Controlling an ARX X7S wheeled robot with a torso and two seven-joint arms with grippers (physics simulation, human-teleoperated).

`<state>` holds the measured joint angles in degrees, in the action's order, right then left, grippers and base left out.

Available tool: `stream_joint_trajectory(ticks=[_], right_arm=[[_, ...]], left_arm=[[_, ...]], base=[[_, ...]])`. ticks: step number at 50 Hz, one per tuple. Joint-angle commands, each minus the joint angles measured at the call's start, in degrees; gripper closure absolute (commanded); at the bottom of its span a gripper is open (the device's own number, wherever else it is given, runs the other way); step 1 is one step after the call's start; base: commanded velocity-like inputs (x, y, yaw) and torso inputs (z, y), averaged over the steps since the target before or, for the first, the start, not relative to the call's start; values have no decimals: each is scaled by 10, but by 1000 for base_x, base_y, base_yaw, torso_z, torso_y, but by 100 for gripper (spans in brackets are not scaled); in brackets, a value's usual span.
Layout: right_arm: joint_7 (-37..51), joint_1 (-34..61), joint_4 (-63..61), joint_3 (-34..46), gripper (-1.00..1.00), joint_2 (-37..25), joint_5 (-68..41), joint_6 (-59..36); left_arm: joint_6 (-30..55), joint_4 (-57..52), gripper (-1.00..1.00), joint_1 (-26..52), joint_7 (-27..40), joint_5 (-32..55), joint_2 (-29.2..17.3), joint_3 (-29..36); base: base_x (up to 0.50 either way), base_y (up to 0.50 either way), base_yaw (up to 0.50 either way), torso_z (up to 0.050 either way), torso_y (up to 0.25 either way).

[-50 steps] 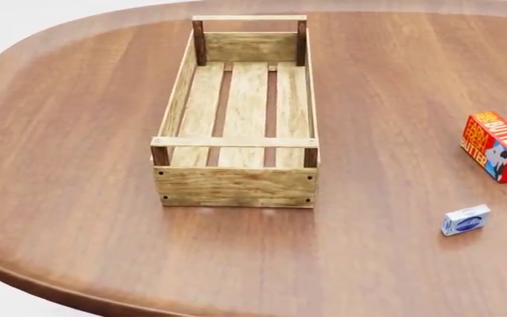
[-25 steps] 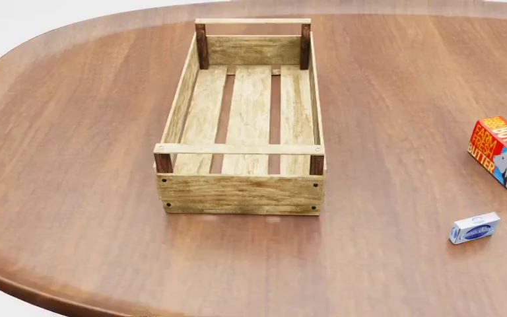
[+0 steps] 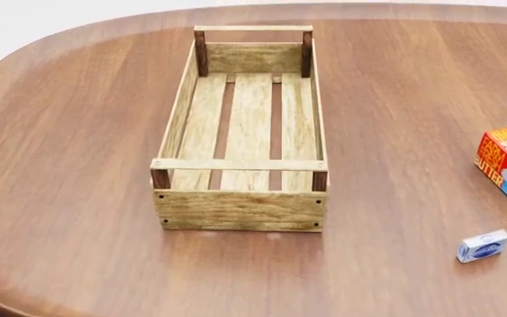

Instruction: Pick up the cream cheese and put it in the tray.

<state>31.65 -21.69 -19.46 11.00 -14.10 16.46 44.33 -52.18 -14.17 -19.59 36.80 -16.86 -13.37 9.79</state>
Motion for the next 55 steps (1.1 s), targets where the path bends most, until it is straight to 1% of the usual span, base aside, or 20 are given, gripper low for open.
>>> stream_joint_trajectory(ticks=[1, 17, 32, 43, 49, 50, 55], right_arm=[[4, 1, -2, 2, -100, -2, 0, -6], [12, 1, -6, 1, -100, 1, 15, -18], [18, 3, -6, 3, -100, 1, 22, -27], [19, 5, -5, 10, -100, -8, 9, -24], [18, 7, -4, 15, -100, -12, 3, -26], [10, 10, -3, 24, -100, -21, -17, -25], [11, 10, -5, 23, -100, -21, -17, -30]], left_arm=[[0, 1, -100, 1, 7, -3, -4, 3], [6, -3, -100, 1, 14, -7, -8, 8], [9, -3, -100, 2, 21, -9, -13, 12], [11, -2, -100, 4, 26, -12, -15, 16], [12, 0, -100, 7, 29, -13, -17, 19], [15, 0, -100, 8, 28, -10, -18, 20], [15, -2, -100, 7, 30, -13, -19, 20]], base=[[117, 0, 0, 0, 0], [119, 11, 0, 0, 0], [119, 106, 0, 0, 0], [119, 209, 0, 0, 0], [122, 43, 0, 0, 0], [121, 0, 0, 0, 0], [121, 0, 0, 0, 0]])
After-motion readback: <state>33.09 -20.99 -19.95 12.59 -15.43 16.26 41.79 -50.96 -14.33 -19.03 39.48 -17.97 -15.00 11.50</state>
